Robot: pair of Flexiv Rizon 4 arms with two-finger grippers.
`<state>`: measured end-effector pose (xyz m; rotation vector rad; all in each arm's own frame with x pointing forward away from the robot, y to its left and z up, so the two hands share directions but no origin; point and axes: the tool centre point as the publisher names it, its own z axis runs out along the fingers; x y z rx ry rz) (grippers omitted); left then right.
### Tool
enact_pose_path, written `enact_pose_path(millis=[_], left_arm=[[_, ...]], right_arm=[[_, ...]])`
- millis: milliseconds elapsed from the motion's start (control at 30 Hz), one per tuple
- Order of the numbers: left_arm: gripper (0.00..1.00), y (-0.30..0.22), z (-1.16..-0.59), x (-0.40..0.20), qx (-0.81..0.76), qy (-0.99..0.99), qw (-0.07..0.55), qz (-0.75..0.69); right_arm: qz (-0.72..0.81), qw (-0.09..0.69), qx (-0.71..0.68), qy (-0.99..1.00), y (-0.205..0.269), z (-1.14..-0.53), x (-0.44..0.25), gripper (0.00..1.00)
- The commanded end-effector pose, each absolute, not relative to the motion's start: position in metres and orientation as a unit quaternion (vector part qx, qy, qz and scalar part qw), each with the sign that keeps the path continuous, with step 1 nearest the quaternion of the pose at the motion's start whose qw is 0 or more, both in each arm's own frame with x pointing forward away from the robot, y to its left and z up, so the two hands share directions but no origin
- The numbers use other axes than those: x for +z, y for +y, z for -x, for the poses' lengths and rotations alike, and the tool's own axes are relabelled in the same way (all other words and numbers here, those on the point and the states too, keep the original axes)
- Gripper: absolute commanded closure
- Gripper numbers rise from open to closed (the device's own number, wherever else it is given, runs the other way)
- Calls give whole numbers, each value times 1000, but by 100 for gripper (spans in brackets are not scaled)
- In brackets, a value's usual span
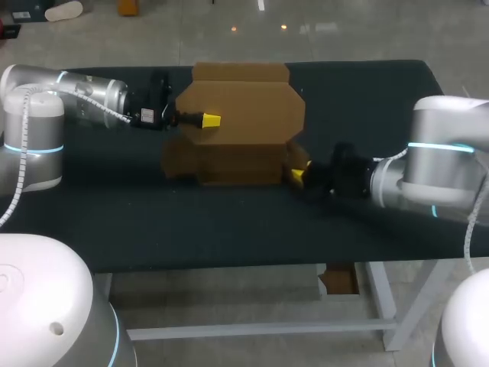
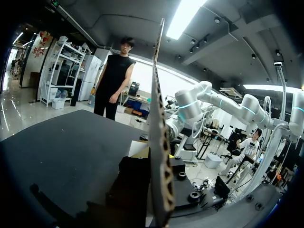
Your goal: Assemble the packaging by folding the flat box into shape, placing the metal phone stand inside, and closing the box properly
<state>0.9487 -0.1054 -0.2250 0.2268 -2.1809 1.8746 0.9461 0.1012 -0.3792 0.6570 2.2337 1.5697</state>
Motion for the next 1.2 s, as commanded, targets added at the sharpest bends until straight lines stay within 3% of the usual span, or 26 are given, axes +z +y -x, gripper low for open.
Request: enact_pose_path(millis=[33,233,500,733,1200], left_arm=[[100,-107,-948,-227,644,-750,129,-77],[100,-107,-948,-227,644,-750,129,-77],[100,-107,-948,-227,644,-750,129,-77],[100,-107,-948,-227,644,-750,129,-77],[100,-107,-948,-227,644,-750,129,-77]], right_arm=[[-241,176,549,781,113,-942,-382,78],[-252,178,551,776,119,-934,-382,65],[-266,179,550,771,128,-926,-383,64],[-278,181,553,765,136,-922,-382,57],[-284,177,555,762,156,-918,-380,58]])
